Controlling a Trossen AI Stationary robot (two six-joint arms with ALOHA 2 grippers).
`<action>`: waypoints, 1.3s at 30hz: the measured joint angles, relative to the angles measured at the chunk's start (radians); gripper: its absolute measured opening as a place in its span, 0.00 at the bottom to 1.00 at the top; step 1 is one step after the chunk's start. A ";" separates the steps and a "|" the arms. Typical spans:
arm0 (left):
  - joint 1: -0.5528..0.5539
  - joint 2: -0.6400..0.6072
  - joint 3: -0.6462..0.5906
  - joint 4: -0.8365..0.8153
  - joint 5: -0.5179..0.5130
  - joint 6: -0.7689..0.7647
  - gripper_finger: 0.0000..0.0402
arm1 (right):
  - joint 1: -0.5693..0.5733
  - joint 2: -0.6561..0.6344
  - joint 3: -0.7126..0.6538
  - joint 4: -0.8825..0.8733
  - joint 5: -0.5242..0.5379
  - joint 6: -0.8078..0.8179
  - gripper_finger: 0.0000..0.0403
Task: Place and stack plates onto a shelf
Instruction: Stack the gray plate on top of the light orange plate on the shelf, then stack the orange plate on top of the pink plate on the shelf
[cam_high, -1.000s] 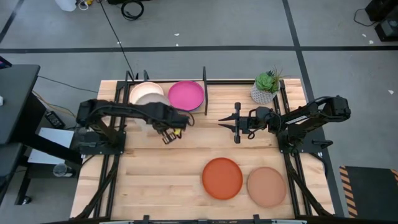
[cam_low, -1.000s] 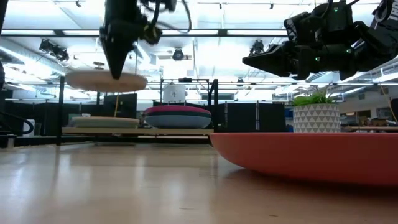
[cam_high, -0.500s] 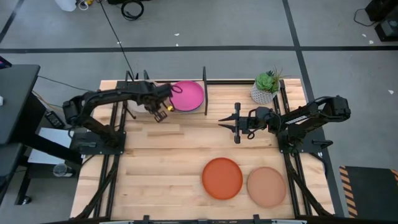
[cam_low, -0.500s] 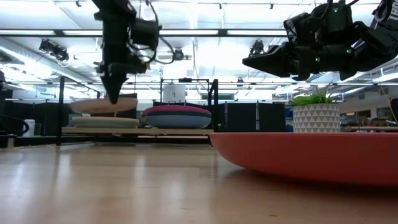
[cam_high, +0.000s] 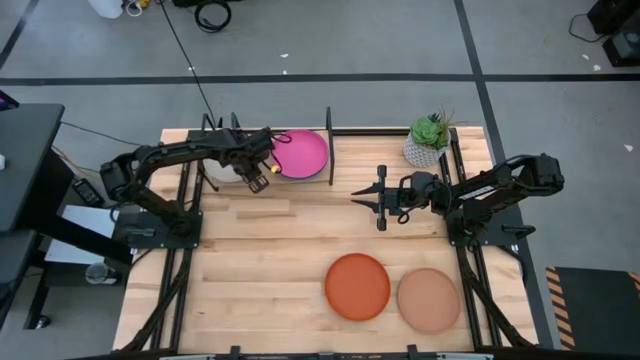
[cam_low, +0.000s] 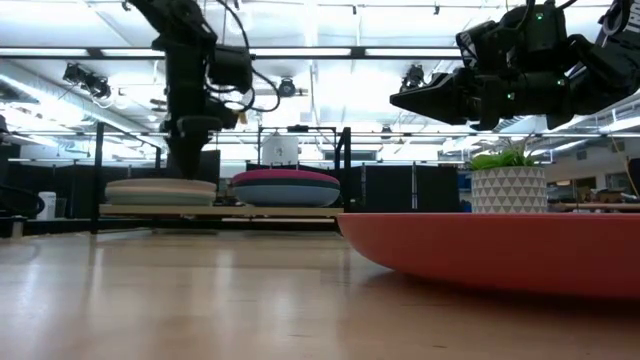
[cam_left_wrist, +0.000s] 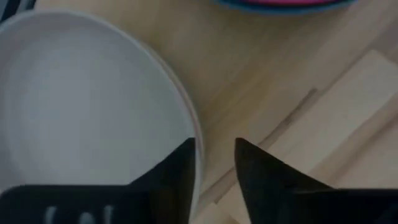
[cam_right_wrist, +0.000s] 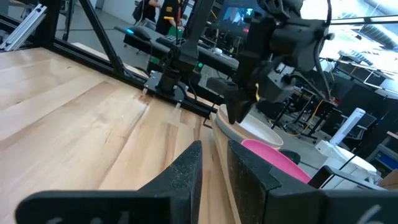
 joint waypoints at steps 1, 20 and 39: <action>-0.008 0.000 0.016 -0.017 -0.002 -0.003 0.32 | 0.000 0.000 0.000 0.000 0.000 0.000 0.20; -0.605 -0.028 -0.238 0.665 -0.121 0.018 0.38 | 0.001 0.000 0.000 -0.061 -0.003 0.050 0.20; -0.665 -0.032 -0.577 1.523 0.103 0.345 0.39 | 0.226 0.000 0.307 -0.902 0.148 0.502 0.20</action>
